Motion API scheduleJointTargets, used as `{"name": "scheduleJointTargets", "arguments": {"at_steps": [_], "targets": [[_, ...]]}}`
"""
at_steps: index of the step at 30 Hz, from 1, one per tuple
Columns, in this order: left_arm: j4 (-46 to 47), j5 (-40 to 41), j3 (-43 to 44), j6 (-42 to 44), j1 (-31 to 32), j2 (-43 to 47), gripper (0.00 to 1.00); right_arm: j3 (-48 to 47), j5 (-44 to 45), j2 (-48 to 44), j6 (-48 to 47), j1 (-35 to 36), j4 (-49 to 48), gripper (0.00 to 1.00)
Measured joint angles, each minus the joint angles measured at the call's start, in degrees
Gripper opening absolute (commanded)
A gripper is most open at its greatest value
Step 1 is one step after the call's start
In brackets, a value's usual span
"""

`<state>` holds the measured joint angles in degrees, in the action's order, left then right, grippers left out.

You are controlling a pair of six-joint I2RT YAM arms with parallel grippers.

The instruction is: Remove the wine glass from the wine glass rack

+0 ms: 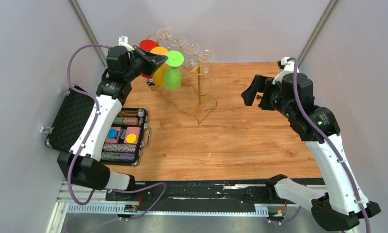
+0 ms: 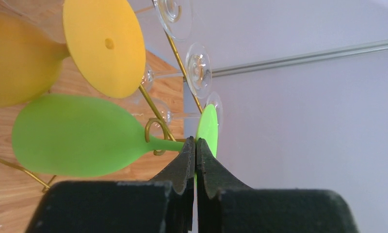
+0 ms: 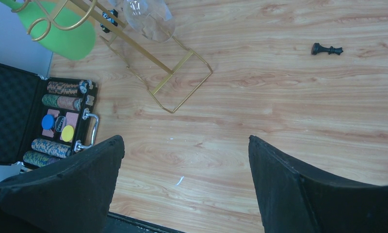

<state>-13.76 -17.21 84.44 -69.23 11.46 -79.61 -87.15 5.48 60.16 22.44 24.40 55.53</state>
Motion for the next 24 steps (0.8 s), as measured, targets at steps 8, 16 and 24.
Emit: {"name": "scheduleJointTargets", "arguments": {"at_steps": [8, 16, 24], "targets": [[0.35, 0.44, -2.56, -0.22, -0.83, 0.39, 0.0, 0.0, -0.02, 0.0, 0.02, 0.0, 0.0, 0.96], [0.33, 0.35, -4.59, -0.87, -1.66, 1.25, 0.0, 0.0, -0.07, 0.02, 0.02, 0.0, -0.02, 0.96], [0.39, -1.97, -7.23, -0.35, -1.84, 5.84, 0.0, -0.13, -1.55, 0.76, 0.0, 0.0, 0.04, 0.96]]}}
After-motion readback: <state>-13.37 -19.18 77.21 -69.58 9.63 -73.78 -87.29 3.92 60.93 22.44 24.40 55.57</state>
